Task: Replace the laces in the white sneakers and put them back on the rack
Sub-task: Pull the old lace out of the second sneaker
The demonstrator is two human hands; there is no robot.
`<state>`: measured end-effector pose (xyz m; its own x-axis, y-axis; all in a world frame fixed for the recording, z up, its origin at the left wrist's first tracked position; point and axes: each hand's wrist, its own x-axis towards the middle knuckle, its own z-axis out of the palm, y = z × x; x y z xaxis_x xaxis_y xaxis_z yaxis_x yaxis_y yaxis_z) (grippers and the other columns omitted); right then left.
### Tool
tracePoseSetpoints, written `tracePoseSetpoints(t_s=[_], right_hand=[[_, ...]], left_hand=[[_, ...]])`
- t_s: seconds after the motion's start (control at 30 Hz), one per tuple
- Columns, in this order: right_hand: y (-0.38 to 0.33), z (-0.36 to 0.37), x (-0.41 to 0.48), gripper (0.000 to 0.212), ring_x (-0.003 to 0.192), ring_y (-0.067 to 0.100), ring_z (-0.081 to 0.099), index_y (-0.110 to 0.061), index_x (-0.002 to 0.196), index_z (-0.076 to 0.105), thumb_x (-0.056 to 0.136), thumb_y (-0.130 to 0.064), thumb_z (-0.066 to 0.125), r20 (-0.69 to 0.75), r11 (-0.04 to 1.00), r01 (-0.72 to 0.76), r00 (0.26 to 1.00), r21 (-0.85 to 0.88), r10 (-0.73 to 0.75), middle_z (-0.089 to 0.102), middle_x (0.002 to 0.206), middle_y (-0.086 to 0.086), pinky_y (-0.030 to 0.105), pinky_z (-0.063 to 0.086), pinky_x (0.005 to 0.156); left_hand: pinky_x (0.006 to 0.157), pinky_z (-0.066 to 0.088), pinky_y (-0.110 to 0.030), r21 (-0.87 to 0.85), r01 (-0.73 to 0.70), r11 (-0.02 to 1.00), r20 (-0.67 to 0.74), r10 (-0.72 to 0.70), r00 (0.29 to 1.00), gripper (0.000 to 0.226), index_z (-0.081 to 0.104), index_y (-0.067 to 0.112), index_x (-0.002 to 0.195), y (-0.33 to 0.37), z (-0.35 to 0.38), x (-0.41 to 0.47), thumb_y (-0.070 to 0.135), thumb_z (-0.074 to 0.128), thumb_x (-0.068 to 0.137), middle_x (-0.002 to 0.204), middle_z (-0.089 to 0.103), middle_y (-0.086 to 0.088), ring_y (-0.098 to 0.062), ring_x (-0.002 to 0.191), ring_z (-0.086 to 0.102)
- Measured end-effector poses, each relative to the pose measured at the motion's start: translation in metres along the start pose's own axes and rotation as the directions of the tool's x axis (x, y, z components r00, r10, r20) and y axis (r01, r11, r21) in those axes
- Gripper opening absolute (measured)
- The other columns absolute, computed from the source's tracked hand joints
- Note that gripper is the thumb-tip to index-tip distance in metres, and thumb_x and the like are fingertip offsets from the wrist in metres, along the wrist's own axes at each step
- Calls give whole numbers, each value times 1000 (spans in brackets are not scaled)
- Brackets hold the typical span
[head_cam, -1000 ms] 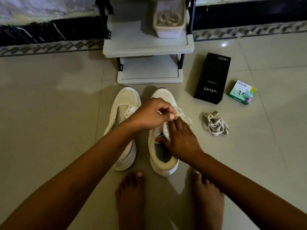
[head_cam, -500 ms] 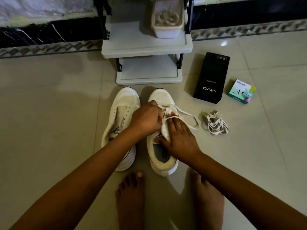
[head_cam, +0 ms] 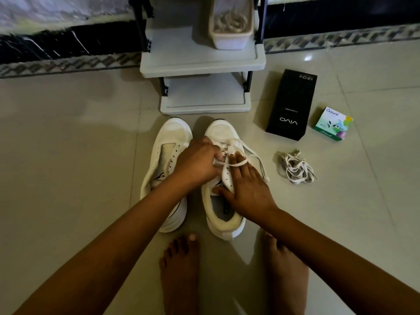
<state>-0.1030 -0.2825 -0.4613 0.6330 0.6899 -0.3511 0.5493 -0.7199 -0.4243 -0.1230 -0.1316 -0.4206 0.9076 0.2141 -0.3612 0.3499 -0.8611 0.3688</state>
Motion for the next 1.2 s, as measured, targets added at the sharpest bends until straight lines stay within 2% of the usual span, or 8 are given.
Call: tracePoseSetpoints(t_s=[0.17,0.37,0.57,0.73,0.9,1.03,1.13,1.2], right_hand=[[-2,0,0,94,146,23,5,-14,151,3,82,-75,20,5,999,-2,1000,-34,3,1,159,9,32,7,117],[2,1,1,85,146,23,-2,-15,150,-9,91,-64,29,15,998,8,1000,-59,-7,-7,159,8,33,4,117],[1,5,2,106,146,23,4,-16,151,-3,64,-78,-2,-17,999,-8,1000,-34,7,0,159,8,33,7,117],[0,5,3,101,146,22,3,-16,151,-4,73,-79,8,-25,1000,2,1000,-32,-2,-1,159,7,32,6,117],[0,1,1,85,146,21,-4,-16,150,-10,91,-63,31,10,998,6,1000,-63,-5,-12,158,7,32,2,117],[-3,0,3,85,146,22,-3,-18,150,-10,91,-63,32,27,998,13,1000,-62,-11,-9,159,6,33,3,117],[-3,0,5,86,146,21,-4,-18,150,-10,91,-64,32,25,999,23,999,-44,-22,-10,159,5,33,1,117],[-2,-2,4,87,146,20,-4,-19,150,-10,90,-66,31,30,998,40,999,-58,-38,-10,159,4,32,0,117]], left_hand=[[82,45,-29,-35,-33,999,-94,30,995,11,73,14,91,3,3,5,19,68,82,111,59,-3,-22,103,56],[82,48,-21,-620,-94,779,-89,49,995,4,70,18,84,9,-31,-14,15,71,81,87,65,11,-6,87,61],[96,42,-32,-187,-51,981,-13,50,999,36,64,20,115,0,-5,-5,16,71,79,125,55,-5,-22,114,52],[77,48,-35,184,55,981,-147,-28,989,21,67,13,103,6,14,10,23,56,89,112,59,-6,-26,97,60],[85,47,-27,-287,-34,957,-90,8,996,11,73,8,87,-4,-4,3,17,71,82,97,67,-2,-20,95,62],[92,50,-30,-923,81,376,121,84,989,11,73,20,83,18,-40,-24,23,65,77,88,71,4,-14,94,65],[89,51,-29,-913,-84,400,-56,82,995,15,69,20,90,32,-58,-19,26,64,77,90,70,6,-11,94,63],[89,49,-24,-844,-107,526,-128,-4,992,30,63,20,113,29,-66,-9,18,66,83,113,63,7,-8,107,58]])
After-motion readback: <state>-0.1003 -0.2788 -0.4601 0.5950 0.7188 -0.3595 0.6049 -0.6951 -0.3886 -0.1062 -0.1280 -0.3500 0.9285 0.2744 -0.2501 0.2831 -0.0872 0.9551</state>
